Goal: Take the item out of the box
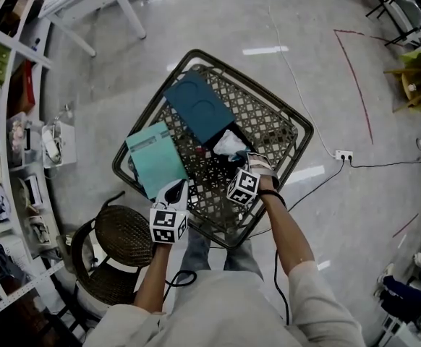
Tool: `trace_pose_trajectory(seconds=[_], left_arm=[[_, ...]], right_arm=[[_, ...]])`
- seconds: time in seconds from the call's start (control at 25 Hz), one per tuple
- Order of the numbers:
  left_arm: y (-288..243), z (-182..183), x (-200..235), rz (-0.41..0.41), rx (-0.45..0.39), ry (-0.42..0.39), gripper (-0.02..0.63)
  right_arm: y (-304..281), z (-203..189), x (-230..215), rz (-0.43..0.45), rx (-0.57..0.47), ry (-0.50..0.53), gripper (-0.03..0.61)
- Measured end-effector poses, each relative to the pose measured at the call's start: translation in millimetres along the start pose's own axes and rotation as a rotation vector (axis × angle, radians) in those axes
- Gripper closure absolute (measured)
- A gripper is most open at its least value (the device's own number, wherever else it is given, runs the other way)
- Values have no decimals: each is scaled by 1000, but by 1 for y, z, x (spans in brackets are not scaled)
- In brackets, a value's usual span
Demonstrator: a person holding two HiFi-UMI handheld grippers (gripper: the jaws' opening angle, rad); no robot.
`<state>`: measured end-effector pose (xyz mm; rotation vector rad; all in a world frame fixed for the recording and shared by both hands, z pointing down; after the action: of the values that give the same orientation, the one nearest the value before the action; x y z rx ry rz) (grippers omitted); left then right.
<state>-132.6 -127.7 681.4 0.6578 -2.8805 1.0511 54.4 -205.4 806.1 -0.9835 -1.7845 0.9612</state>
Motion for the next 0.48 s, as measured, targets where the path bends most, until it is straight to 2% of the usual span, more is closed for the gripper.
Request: trace_pose_trajectory(seconds=[0.28, 0.48], left_arm=[[0, 2, 2, 2, 3, -2, 607], [0, 1, 2, 1, -3, -4, 607]], right_arm=[[1, 6, -7, -77, -25, 16, 539], [2, 5, -4, -40, -22, -35, 554]])
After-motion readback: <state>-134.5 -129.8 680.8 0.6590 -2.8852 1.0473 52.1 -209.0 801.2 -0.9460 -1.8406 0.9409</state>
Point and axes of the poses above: the fingertips, and each gripper's own axes: y backward along the fingers, x to its left, z out of its top, the point moved 5 cm from there along y, backward along the fingers, and after that the axes turned 7 degrees about -y, right-handed, at the moved point
